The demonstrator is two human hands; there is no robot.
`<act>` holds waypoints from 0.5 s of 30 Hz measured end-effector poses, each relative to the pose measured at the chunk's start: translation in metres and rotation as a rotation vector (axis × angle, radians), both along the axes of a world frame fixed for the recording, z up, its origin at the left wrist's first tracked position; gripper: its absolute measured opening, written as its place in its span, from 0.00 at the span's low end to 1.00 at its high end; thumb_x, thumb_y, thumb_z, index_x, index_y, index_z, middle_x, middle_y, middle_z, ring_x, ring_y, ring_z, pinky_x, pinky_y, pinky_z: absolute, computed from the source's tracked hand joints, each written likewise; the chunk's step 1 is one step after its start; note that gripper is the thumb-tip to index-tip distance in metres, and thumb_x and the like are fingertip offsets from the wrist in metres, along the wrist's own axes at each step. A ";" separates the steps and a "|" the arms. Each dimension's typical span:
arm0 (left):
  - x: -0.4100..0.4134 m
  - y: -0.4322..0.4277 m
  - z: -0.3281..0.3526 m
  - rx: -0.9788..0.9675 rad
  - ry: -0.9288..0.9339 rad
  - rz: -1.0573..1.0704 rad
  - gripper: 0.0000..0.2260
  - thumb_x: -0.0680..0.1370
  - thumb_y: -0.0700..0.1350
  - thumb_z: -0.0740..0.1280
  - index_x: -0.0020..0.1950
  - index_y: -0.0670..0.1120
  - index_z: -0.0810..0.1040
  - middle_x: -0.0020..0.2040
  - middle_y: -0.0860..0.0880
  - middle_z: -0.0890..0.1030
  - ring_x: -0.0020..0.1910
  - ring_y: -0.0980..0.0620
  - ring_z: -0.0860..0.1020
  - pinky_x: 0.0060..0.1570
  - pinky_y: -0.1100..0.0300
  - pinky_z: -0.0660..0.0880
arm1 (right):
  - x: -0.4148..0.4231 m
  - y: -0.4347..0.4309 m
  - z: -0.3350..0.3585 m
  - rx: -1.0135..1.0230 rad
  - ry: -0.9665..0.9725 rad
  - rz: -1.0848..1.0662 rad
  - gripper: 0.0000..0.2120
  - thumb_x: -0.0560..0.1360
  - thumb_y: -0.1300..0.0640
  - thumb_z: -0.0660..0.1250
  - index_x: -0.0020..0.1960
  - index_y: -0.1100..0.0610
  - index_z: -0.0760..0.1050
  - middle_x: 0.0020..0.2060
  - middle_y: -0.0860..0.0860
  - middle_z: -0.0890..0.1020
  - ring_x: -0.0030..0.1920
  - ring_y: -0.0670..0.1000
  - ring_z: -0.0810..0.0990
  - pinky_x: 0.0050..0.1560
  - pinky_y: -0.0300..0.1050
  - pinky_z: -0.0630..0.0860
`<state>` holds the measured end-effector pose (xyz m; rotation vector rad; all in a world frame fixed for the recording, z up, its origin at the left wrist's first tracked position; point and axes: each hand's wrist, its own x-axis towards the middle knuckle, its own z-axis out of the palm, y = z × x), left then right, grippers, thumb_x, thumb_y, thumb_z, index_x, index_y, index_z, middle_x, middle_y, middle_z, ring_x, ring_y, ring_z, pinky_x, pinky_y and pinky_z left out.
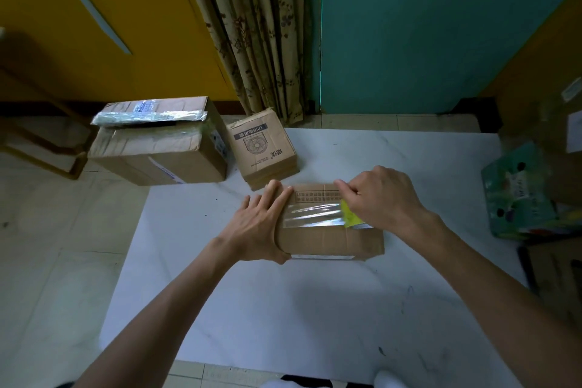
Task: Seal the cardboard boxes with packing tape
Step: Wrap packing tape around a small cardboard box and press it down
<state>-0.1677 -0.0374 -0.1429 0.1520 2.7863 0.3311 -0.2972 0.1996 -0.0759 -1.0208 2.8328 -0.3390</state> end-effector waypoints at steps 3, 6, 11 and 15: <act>0.001 0.001 -0.003 0.005 0.009 0.013 0.63 0.61 0.72 0.74 0.82 0.52 0.39 0.78 0.46 0.51 0.70 0.43 0.65 0.72 0.45 0.66 | -0.006 0.009 -0.001 0.055 0.033 -0.029 0.30 0.82 0.43 0.55 0.25 0.56 0.67 0.21 0.49 0.69 0.24 0.49 0.68 0.27 0.39 0.57; 0.001 0.002 -0.006 0.008 -0.006 0.021 0.63 0.61 0.72 0.74 0.81 0.53 0.37 0.79 0.45 0.49 0.71 0.43 0.65 0.71 0.44 0.67 | -0.006 0.011 -0.004 0.113 0.072 -0.063 0.27 0.82 0.44 0.54 0.28 0.55 0.68 0.24 0.50 0.68 0.25 0.48 0.67 0.27 0.40 0.57; 0.000 -0.001 -0.009 0.024 -0.013 0.037 0.63 0.61 0.71 0.74 0.81 0.54 0.37 0.80 0.45 0.48 0.72 0.42 0.64 0.71 0.44 0.67 | -0.020 0.052 -0.029 0.218 0.094 -0.163 0.27 0.83 0.49 0.58 0.26 0.57 0.65 0.24 0.53 0.70 0.29 0.55 0.73 0.29 0.42 0.60; -0.002 0.003 -0.010 0.073 -0.045 0.038 0.63 0.63 0.69 0.75 0.80 0.55 0.34 0.80 0.45 0.44 0.74 0.42 0.61 0.74 0.45 0.66 | -0.015 0.059 -0.079 0.087 -0.043 -0.298 0.29 0.83 0.49 0.59 0.25 0.58 0.72 0.22 0.55 0.75 0.25 0.56 0.75 0.26 0.41 0.60</act>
